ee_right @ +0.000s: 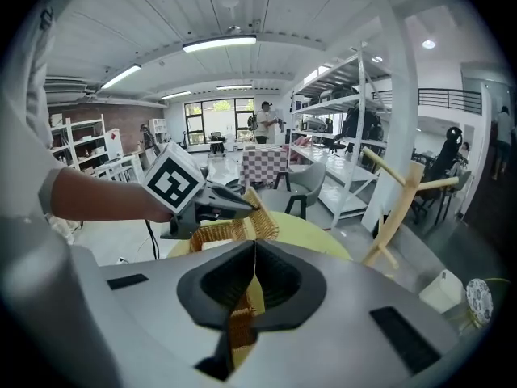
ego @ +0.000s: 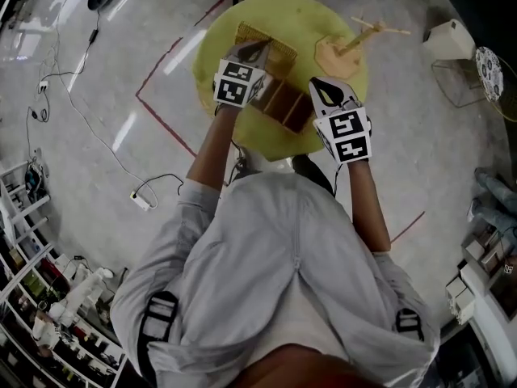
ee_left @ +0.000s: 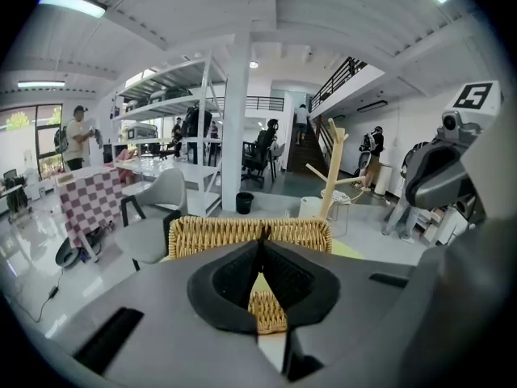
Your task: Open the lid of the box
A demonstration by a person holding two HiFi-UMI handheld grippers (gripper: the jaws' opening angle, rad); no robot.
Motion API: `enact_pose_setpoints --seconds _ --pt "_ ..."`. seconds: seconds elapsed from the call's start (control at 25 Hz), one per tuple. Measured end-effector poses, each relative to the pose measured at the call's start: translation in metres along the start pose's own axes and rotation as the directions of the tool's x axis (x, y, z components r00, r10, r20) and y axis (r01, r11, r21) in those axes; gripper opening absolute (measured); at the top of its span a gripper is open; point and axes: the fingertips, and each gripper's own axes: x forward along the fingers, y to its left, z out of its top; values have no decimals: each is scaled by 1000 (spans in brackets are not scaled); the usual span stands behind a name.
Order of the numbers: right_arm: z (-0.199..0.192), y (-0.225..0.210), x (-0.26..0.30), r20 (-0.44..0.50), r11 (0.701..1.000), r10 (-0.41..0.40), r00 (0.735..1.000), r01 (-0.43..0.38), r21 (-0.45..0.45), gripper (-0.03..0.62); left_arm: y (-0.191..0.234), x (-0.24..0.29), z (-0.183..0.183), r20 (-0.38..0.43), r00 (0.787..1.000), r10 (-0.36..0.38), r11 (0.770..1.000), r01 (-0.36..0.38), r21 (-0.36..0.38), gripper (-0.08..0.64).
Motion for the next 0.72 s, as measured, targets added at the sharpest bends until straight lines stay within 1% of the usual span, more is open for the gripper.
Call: enact_pose_setpoints --seconds 0.16,0.36,0.48,0.6,0.72 --pt "-2 -12 5 -7 1000 18 1000 -17 10 25 -4 30 1 -48 998 -27 1000 28 11 43" --pt "-7 -27 13 -19 1000 8 1000 -7 28 25 1 60 -6 -115 993 -39 998 46 50 43" --pt "-14 -36 13 -32 999 -3 999 4 41 25 1 74 -20 -182 982 -47 996 59 66 43" --pt "-20 -46 10 -39 998 -17 999 19 53 25 0 88 -33 -244 969 -50 996 67 62 43" --pt "-26 -56 5 -42 997 -37 998 40 67 25 0 100 -40 -288 956 -54 995 76 66 43"
